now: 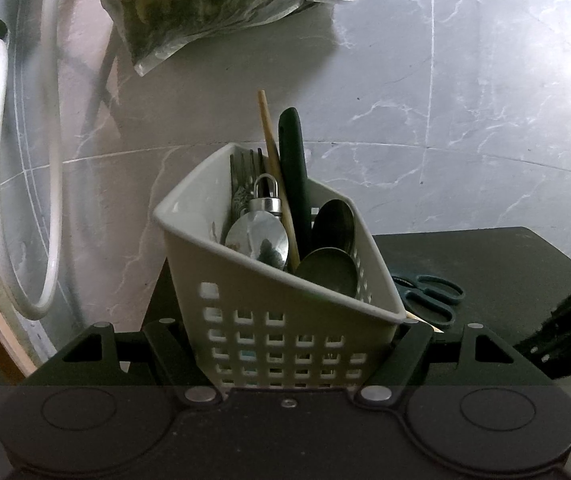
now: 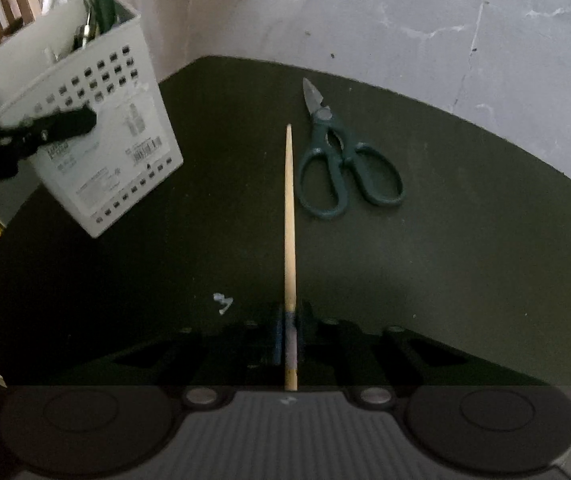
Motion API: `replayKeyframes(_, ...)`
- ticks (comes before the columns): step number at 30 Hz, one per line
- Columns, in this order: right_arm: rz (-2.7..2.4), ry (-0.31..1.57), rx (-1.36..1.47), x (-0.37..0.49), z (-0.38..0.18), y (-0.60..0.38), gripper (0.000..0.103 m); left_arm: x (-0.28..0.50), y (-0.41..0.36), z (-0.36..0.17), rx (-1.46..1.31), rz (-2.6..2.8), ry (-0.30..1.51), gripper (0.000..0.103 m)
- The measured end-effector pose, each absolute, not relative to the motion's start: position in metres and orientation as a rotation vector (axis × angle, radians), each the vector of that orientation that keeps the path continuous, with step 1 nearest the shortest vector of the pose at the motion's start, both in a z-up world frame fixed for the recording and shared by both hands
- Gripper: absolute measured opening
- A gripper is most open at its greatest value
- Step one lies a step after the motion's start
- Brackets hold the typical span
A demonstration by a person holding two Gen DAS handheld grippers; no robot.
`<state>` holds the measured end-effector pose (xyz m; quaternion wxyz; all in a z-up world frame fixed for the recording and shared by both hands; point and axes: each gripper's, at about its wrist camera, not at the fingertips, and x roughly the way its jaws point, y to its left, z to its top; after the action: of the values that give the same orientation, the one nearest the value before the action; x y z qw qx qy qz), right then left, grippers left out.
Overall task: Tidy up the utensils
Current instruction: 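Lift the chopstick and lower it into the white holder with the right tool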
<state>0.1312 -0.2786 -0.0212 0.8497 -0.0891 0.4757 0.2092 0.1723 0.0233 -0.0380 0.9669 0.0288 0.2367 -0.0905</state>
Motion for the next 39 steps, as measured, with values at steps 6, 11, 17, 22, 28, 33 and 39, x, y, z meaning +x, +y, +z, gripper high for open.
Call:
replayKeyframes(6, 0.433, 1.013, -0.184, 0.161, -0.026, -0.266, 0.015, 0.173, 0.024, -0.038, 0.061, -0.186, 0.48, 0.077)
replayKeyframes(11, 0.428, 1.036, -0.214, 0.166, -0.025, -0.26, 0.006, 0.173, 0.024, -0.037, 0.058, -0.188, 0.478, 0.077)
replayKeyframes(17, 0.42, 1.041, -0.088, 0.152, -0.016, -0.279, 0.005, 0.172, 0.025, -0.038, 0.058, -0.194, 0.476, 0.077)
replayKeyframes(22, 0.423, 0.999, 0.114, 0.137, 0.0, -0.304, 0.005, 0.172, 0.025, -0.038, 0.06, -0.196, 0.476, 0.077)
replayKeyframes(28, 0.472, 0.73, 0.206, 0.114, 0.05, -0.308, 0.005, 0.173, 0.026, -0.038, 0.068, -0.207, 0.476, 0.077)
replayKeyframes(33, 0.629, 0.298, 0.223, 0.095, 0.116, -0.282, 0.006, 0.175, 0.027, -0.038, 0.074, -0.219, 0.475, 0.077)
replayKeyframes(39, 0.833, 0.061, 0.244, 0.118, 0.126, -0.222, 0.006, 0.179, 0.028, -0.037, 0.114, -0.254, 0.489, 0.077)
